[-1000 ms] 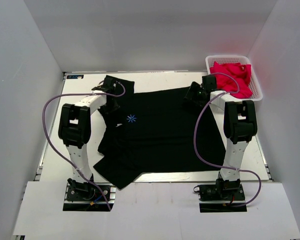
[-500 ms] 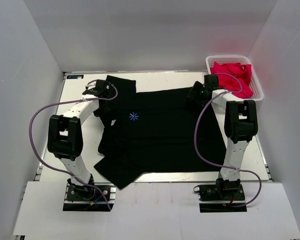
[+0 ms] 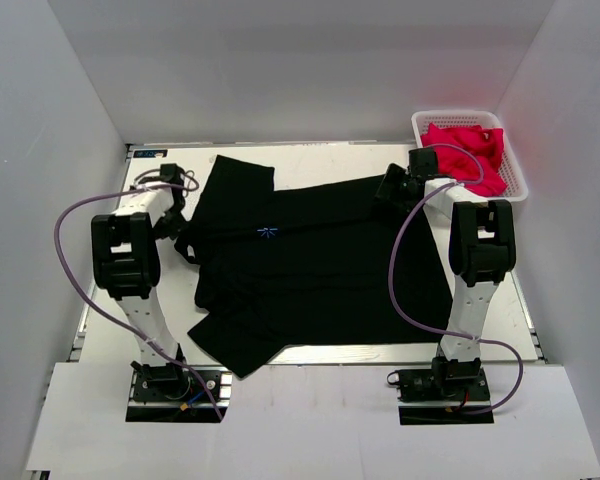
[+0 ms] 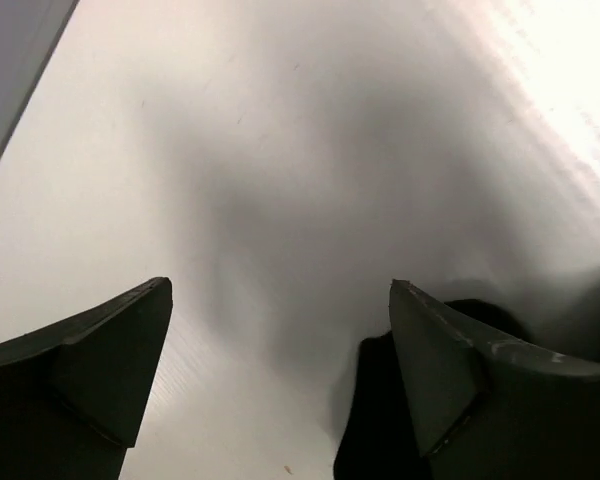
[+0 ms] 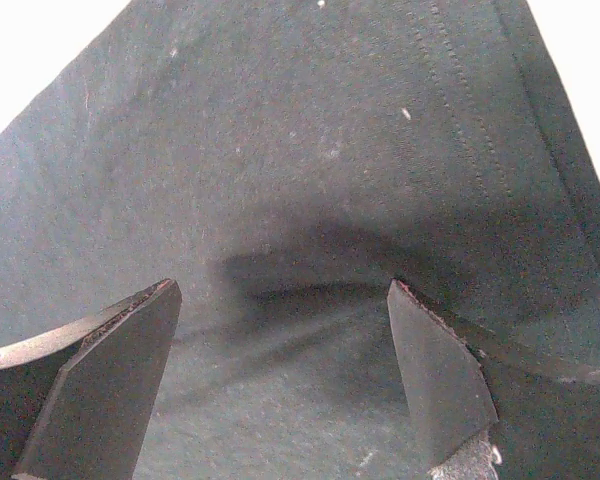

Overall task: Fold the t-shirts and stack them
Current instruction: Flatten out the tshirt

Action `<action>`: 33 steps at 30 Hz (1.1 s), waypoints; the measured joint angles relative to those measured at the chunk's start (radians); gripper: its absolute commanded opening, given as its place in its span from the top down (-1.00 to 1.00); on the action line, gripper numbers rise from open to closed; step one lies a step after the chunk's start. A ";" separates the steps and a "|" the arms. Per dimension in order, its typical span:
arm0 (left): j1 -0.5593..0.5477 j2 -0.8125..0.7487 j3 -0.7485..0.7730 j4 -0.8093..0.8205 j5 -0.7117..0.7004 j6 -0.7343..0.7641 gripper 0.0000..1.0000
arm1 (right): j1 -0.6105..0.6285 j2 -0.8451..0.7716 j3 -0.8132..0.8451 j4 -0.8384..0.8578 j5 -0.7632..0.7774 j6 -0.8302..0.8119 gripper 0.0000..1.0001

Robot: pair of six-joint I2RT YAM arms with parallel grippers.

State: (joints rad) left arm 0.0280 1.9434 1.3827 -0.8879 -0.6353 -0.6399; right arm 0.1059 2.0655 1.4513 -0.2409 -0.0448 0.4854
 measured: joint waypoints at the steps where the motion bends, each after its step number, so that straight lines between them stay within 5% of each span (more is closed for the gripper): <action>1: 0.010 0.006 0.023 -0.001 0.015 0.005 -1.00 | 0.000 0.000 0.000 -0.002 -0.006 -0.014 -0.81; 16: -0.080 -0.110 0.105 0.322 0.682 0.189 -1.00 | 0.102 -0.200 -0.021 -0.025 -0.011 -0.217 -0.81; 22: -0.172 0.182 0.292 0.307 0.702 0.209 -1.00 | 0.130 -0.089 0.032 -0.074 0.003 -0.255 -0.81; 33: -0.212 0.518 0.763 0.166 0.581 0.225 -1.00 | 0.154 0.250 0.436 -0.289 0.125 -0.203 -0.81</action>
State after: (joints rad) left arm -0.1837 2.4615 2.1456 -0.7223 -0.0544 -0.4145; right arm 0.2596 2.3154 1.8877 -0.5301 0.0803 0.2821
